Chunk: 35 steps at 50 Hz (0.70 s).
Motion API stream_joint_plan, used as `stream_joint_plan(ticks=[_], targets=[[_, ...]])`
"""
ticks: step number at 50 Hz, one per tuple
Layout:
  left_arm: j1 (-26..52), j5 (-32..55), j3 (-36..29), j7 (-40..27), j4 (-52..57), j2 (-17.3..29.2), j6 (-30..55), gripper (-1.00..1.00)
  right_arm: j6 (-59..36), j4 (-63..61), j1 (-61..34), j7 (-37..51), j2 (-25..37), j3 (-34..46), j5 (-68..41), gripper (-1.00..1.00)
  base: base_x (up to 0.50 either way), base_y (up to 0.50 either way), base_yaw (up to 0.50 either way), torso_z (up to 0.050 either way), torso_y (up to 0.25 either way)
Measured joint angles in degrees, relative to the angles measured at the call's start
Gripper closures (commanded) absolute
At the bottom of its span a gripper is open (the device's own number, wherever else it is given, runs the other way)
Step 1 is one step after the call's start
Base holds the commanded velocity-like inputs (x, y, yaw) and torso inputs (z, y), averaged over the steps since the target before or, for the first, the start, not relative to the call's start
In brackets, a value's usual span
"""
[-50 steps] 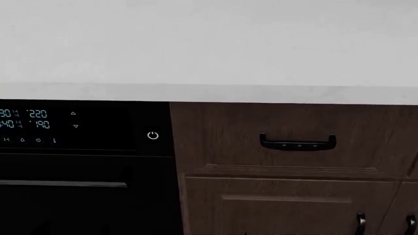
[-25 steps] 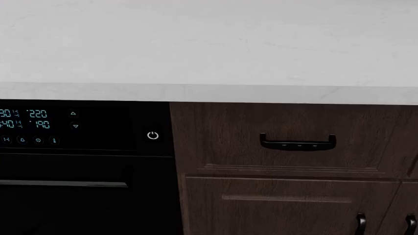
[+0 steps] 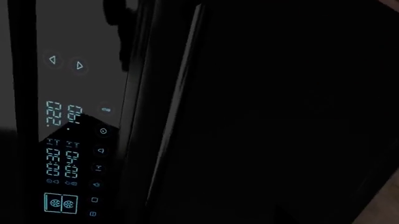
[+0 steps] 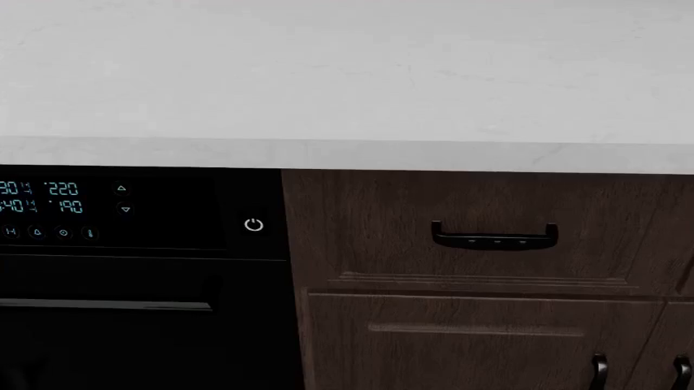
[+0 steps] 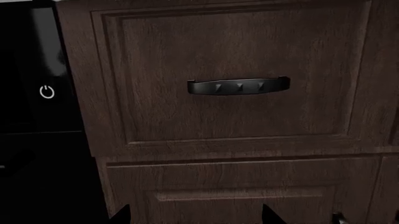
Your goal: Open the dishwasher door
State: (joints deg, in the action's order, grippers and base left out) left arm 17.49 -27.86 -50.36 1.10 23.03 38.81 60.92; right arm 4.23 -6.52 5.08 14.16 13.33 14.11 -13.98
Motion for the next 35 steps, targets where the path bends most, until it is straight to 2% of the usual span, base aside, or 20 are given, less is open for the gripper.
stream_joint_plan(ticks=[11, 35], targets=[[7.39, -0.36, -3.32, 3.46, -7.98, -0.27, -3.63, -1.0, 0.3, 0.05, 0.1, 0.29, 0.27, 0.06, -0.35, -1.0, 0.0, 0.0, 0.0, 0.0, 0.0], [20.81, 2.33, -6.95, 7.03, -30.49, -5.86, -16.33, -1.0, 0.55, 0.04, -0.04, 0.86, 0.9, 0.3, -0.97, -1.0, 0.0, 0.0, 0.0, 0.0, 0.0]])
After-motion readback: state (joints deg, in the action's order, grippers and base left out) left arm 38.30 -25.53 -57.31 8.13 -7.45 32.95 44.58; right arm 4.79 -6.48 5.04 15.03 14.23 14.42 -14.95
